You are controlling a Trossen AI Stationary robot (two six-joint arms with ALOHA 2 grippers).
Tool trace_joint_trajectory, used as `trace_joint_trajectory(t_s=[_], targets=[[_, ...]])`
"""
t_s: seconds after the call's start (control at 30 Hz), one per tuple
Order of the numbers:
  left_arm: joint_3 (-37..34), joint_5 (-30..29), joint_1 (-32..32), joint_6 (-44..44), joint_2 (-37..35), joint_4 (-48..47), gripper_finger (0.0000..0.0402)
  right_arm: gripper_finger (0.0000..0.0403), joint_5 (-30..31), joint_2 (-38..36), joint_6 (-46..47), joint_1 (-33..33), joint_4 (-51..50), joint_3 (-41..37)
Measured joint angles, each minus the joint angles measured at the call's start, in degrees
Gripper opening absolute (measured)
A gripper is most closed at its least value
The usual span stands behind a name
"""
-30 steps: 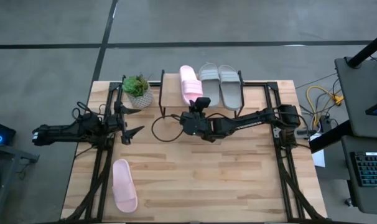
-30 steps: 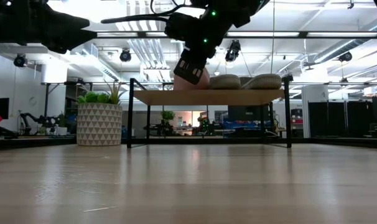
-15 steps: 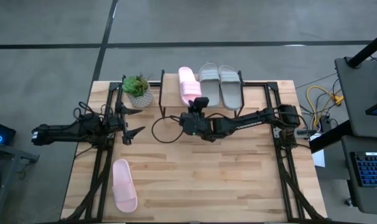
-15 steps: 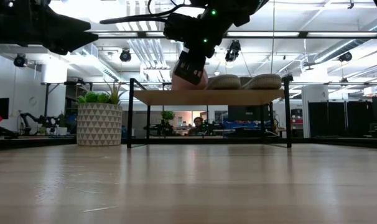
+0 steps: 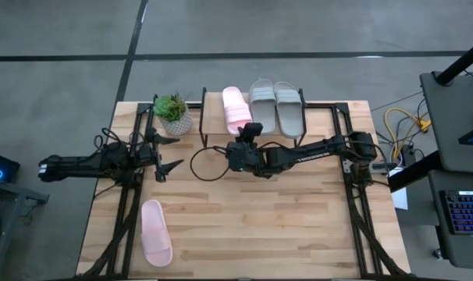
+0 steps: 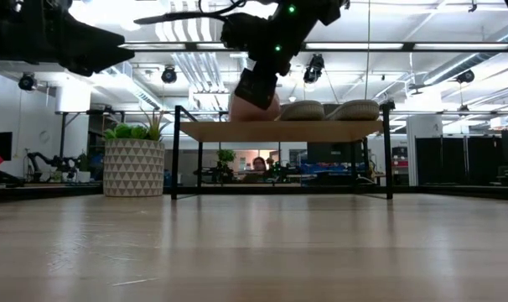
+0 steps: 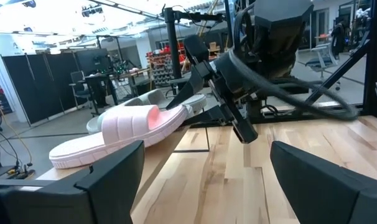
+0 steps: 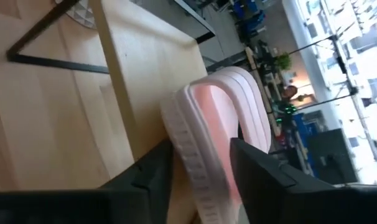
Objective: Pick and place slides into the shelf
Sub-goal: Put the top pink slide on the shelf
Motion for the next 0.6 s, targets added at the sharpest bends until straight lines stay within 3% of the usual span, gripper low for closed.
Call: trace_joint_trajectory(t_s=[0.27,0.6], targets=[[0.00,0.00,0.00,-0.07,0.12,-0.07,0.0331,0.0202,-2.21,0.02,8.70,-0.01,-9.79,2.47],[-0.07,0.00,0.00,-0.07,0.56,-0.10,0.0331,0.0217,-11.00,0.02,19.78,0.09,-20.33,6.85]])
